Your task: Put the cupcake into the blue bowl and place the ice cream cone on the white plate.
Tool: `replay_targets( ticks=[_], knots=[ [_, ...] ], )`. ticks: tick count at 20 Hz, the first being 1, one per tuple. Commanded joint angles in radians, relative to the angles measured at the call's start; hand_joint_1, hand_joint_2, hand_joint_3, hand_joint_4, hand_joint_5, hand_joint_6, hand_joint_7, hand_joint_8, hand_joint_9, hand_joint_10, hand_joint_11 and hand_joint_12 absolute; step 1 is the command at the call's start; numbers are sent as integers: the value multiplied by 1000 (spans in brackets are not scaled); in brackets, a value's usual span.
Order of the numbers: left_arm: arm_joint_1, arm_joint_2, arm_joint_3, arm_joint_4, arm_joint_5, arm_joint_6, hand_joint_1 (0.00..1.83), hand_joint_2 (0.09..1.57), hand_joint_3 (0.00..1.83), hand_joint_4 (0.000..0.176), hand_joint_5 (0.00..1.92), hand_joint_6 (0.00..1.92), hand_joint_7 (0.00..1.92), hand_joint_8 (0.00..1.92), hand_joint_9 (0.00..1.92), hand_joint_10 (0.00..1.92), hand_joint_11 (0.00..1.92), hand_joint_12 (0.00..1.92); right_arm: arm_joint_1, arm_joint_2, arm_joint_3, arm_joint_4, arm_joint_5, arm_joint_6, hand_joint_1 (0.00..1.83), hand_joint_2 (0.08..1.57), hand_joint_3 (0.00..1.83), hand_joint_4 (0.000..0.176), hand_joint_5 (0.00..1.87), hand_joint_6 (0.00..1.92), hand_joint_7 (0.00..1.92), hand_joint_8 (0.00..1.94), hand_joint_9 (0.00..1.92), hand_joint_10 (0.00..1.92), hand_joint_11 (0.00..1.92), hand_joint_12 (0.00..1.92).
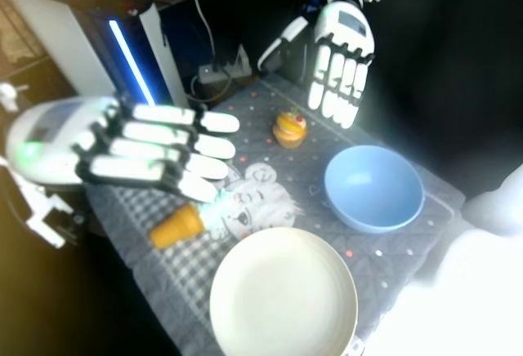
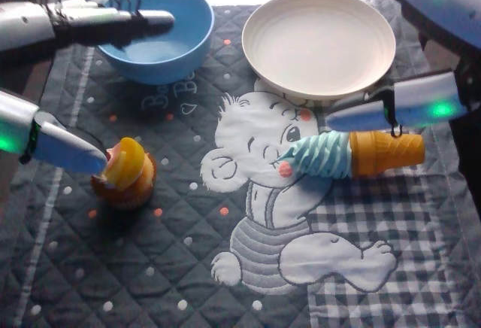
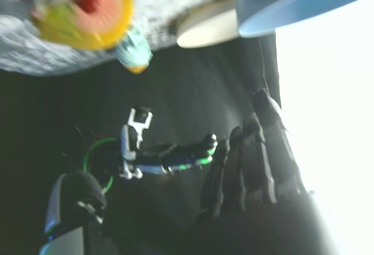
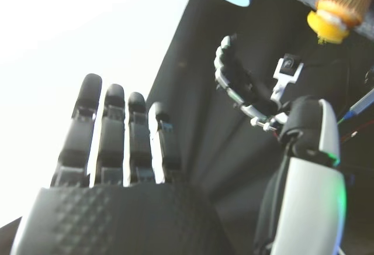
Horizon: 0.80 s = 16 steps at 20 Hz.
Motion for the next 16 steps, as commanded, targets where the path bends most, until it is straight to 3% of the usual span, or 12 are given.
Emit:
replay_targets(
  ticks=[1,2,3,5,7,9,10,11,16],
  knots=[
    [-6,-6,1,-35,-74,-19,441,875,7,59,63,0,157,0,198,0,0,762,1,0,2,10,110,7,657,743,0,6,162,4,299,14,332,18,122,646],
    [-2,-6,1,-25,-70,-28,494,890,10,32,83,8,159,4,201,5,0,755,-8,1,-2,11,107,7,657,756,0,4,160,1,328,4,350,8,119,677],
    [3,-6,1,-17,-66,-37,484,899,7,38,69,3,156,2,208,6,0,799,-17,1,-7,12,105,8,658,769,0,0,163,0,339,0,354,2,101,742],
    [20,-6,2,-15,-62,-46,516,897,1,58,85,4,183,6,249,12,0,865,-43,1,-16,23,105,8,648,776,0,19,174,0,330,3,335,1,33,864],
    [33,-6,4,-15,-59,-56,475,890,0,79,46,0,212,12,276,12,0,917,-73,1,-16,45,101,8,635,779,2,9,165,0,335,5,346,5,41,881],
    [40,-6,4,-15,-58,-60,465,901,1,43,52,3,184,0,262,5,18,922,-97,1,-14,61,98,8,671,790,5,0,178,5,361,13,364,11,63,883],
    [43,-8,4,-15,-56,-61,457,899,0,56,47,1,171,0,241,2,3,894,-108,1,-12,68,95,8,673,786,1,0,187,1,373,3,368,5,88,836],
    [46,-9,4,-13,-54,-62,464,890,0,40,69,6,176,2,240,2,0,855,-116,1,-10,72,88,8,651,785,0,0,178,0,364,0,341,0,63,851],
    [45,-27,11,18,-44,-91,481,874,0,21,81,3,183,8,251,7,35,791,-121,-24,9,73,34,8,590,785,0,0,185,0,377,3,374,12,100,891]
  ],
)
